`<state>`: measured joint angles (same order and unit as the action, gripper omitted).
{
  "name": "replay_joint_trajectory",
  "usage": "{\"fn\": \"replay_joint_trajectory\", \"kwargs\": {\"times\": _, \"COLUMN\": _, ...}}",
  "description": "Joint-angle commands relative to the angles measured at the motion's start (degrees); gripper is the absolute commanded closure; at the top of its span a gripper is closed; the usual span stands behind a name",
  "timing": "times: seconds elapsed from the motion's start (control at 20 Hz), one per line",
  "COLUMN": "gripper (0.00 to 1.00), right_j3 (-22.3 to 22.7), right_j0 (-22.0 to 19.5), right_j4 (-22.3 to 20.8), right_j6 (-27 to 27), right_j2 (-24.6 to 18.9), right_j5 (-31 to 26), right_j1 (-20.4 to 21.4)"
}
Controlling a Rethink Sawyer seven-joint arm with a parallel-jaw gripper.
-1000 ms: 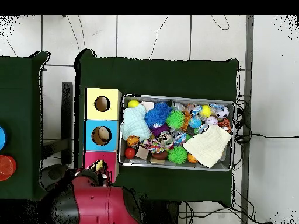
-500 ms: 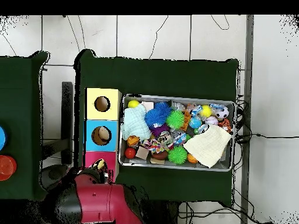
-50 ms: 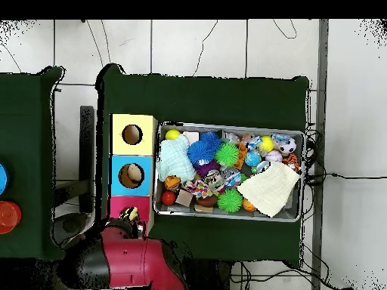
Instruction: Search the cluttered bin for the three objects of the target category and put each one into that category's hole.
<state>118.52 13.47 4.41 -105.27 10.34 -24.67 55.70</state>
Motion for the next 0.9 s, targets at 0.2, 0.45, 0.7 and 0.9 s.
{"fn": "replay_joint_trajectory", "kwargs": {"times": 0.2, "gripper": 1.00, "right_j3": 2.37, "right_j0": -0.30, "right_j4": -0.01, "right_j6": -9.56, "right_j2": -1.92, "right_j5": 1.21, "right_j1": -2.45}}
{"fn": "replay_joint_trajectory", "kwargs": {"times": 0.45, "gripper": 1.00, "right_j3": 2.30, "right_j0": 0.12, "right_j4": 0.47, "right_j6": -10.13, "right_j2": -2.06, "right_j5": 1.42, "right_j1": -2.84}}
{"fn": "replay_joint_trajectory", "kwargs": {"times": 0.7, "gripper": 1.00, "right_j3": 1.83, "right_j0": 1.07, "right_j4": 1.11, "right_j6": -11.27, "right_j2": -1.86, "right_j5": 1.37, "right_j1": -3.22}}
{"fn": "replay_joint_trajectory", "kwargs": {"times": 0.9, "gripper": 1.00, "right_j3": 1.27, "right_j0": 1.52, "right_j4": 1.59, "right_j6": -11.57, "right_j2": -1.68, "right_j5": 0.31, "right_j1": -2.92}}
